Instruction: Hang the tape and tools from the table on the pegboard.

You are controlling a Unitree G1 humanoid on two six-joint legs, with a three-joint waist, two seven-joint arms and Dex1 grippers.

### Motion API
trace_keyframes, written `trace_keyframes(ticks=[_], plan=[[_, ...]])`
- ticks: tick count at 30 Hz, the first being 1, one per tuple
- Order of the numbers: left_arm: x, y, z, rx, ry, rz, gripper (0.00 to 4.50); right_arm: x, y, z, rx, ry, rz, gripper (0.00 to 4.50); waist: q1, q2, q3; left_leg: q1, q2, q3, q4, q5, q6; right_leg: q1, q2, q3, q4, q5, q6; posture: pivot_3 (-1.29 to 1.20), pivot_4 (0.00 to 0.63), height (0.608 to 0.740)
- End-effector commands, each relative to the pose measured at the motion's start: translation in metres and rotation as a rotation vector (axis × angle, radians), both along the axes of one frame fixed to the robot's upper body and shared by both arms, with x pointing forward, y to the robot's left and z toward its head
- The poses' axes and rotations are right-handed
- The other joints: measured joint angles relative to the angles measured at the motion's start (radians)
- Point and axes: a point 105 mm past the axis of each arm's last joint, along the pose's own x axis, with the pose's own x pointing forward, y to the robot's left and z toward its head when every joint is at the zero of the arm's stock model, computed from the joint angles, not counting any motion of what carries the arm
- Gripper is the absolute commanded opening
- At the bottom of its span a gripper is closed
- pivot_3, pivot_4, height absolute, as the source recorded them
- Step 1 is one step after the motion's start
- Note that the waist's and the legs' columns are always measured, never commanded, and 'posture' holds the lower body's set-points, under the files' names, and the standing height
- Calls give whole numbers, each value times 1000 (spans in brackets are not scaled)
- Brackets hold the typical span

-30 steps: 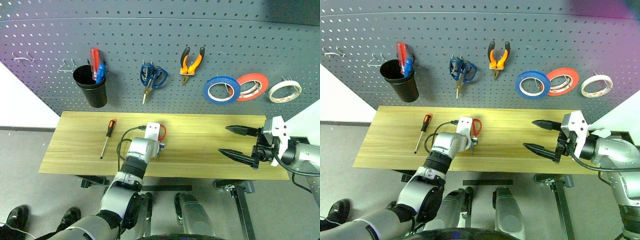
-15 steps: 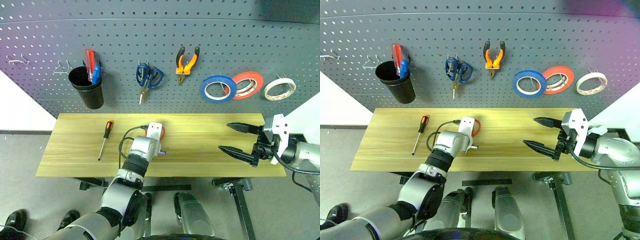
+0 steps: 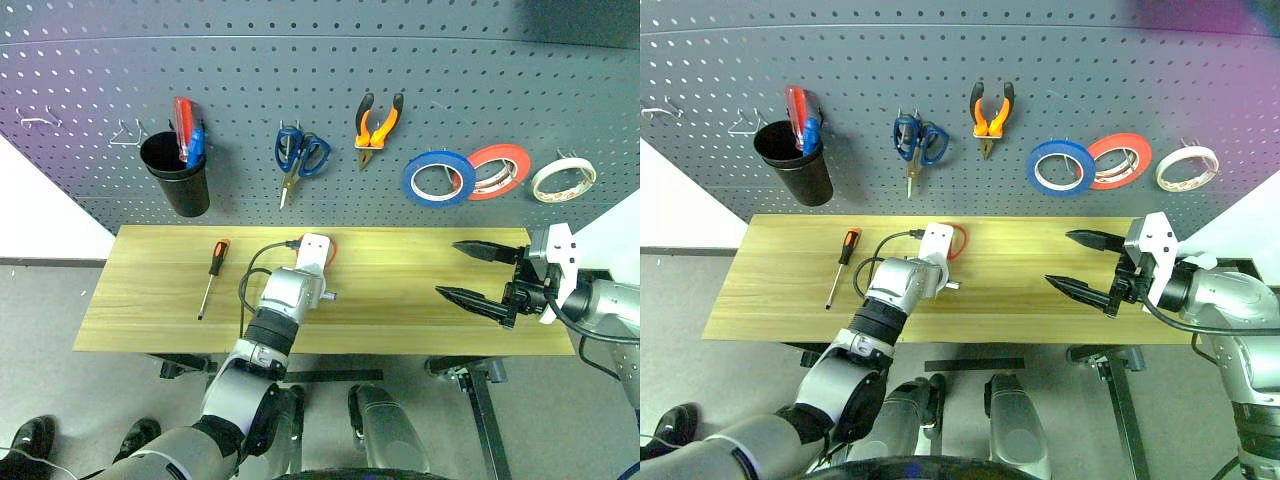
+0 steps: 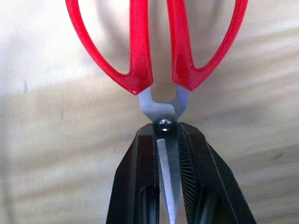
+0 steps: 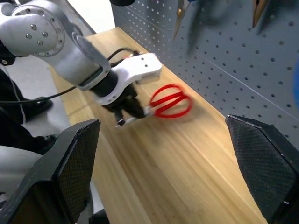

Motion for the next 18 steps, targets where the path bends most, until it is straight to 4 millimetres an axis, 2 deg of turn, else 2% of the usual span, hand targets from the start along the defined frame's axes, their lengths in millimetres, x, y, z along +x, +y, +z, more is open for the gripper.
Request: trace_keyframes(ticks=[1, 3, 9, 13, 16, 18], plan=[[-2, -9, 15, 59, -136, -126, 247, 3, -4, 6, 8, -48, -9, 4500, 0, 0, 0, 0, 0, 0, 0, 0, 0, 0, 0, 0, 0, 0, 0, -234, 245, 740], [-9, -10, 14, 78, -166, -201, 247, 5, -5, 6, 1, -66, -16, 4500, -3, 1, 0, 0, 0, 0, 0, 0, 0, -1, 0, 1, 0, 0, 0, -232, 246, 740], [-23, 13, 8, 182, -215, -289, 247, 9, -9, 3, -3, -69, -22, 4500, 1, 4, 1, 0, 0, 0, 0, 0, 0, -1, 0, 2, 1, 0, 0, -218, 238, 740], [-31, 26, 16, 183, -326, -373, 247, 12, -11, 3, -12, -82, -19, 4500, 2, 4, 0, 0, 0, 0, 0, 1, 1, -1, 0, 2, 1, 0, -1, -209, 235, 740], [-32, 34, 27, 185, -393, -365, 247, 14, -13, 3, -17, -93, -24, 4500, 6, 5, 1, 0, 0, 1, 0, 1, 2, -1, -1, 2, 1, 0, -1, -201, 233, 740], [-30, 35, 38, 117, -439, -340, 247, 15, -14, 1, -22, -91, -24, 4500, 8, 5, 1, 0, 0, 1, 1, 1, 2, -1, -1, 2, 1, 0, -1, -197, 231, 740]])
